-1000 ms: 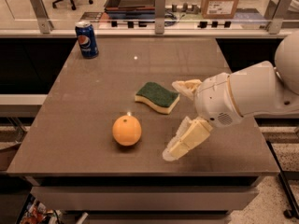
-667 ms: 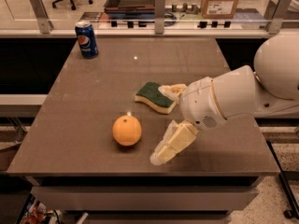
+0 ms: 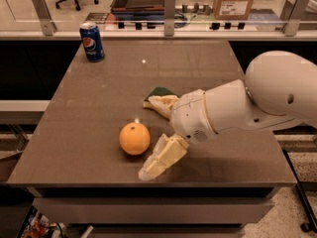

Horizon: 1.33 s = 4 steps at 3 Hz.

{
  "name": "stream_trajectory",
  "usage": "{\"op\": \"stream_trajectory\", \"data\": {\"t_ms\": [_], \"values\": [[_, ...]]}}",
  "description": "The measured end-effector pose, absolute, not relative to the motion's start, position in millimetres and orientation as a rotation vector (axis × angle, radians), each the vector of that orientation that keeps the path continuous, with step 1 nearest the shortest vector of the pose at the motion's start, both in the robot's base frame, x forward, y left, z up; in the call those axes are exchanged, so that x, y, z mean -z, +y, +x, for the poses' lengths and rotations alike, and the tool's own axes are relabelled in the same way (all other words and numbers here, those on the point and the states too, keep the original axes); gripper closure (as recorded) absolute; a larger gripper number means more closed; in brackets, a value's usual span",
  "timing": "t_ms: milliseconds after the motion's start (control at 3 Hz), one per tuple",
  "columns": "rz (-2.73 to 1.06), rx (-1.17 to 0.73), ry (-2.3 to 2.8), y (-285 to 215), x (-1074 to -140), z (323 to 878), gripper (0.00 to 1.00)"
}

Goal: Move orange near pepsi can

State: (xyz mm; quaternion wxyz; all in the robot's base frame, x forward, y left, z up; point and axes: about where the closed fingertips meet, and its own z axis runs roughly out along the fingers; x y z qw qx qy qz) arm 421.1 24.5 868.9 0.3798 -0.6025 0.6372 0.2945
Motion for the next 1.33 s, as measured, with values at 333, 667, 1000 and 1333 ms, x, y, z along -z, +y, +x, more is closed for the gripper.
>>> {"op": "stream_trajectory", "data": {"t_ms": [333,667,1000,1333], "values": [[-1.509,-0.779,1.583,46,-862,429,0.00],[-1.477,-0.804,1.559,62,-844,440,0.00],[-1.481,-0.800,1.558,62,-845,439,0.19],[-1.486,-0.799,1.554,64,-847,438,0.42]]}}
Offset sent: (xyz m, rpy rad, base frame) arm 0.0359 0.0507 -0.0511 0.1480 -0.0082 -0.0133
